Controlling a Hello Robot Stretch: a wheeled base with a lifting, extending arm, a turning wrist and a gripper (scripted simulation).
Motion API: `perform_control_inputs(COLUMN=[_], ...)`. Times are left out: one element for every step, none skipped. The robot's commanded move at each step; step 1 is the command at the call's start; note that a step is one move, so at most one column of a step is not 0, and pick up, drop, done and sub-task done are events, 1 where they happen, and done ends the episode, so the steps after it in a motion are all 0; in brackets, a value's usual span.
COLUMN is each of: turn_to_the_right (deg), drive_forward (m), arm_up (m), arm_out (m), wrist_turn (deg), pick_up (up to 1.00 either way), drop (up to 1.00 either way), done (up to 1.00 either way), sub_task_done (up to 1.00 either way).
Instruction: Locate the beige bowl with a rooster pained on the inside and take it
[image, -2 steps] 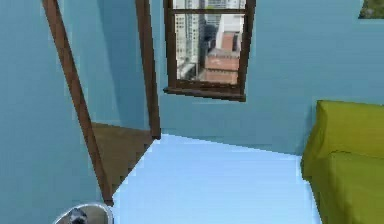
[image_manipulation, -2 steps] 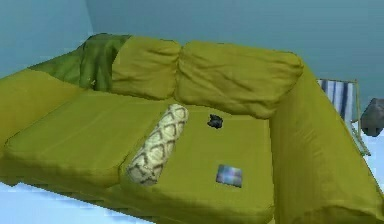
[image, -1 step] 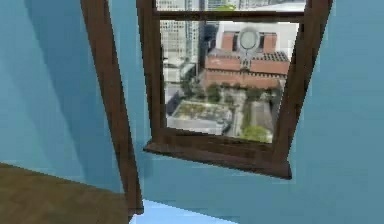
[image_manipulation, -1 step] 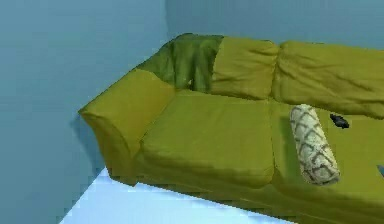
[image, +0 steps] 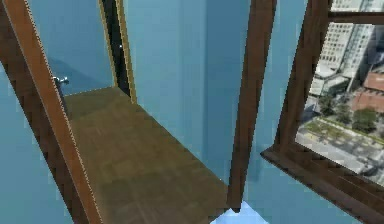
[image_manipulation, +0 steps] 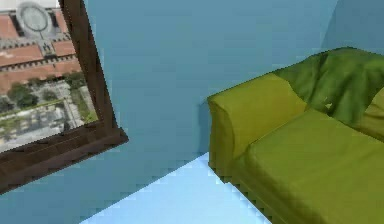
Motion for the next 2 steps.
perform_control_inputs(turn_to_the_right=[0.0,-21.0], drive_forward=[0.55,0.0], arm_up=[0.0,0.0], arm_out=[0.0,0.0], wrist_turn=[0.0,0.0], pick_up=[0.0,0.0], drop=[0.0,0.0], done=[0.0,0.0], sub_task_done=[0.0,0.0])
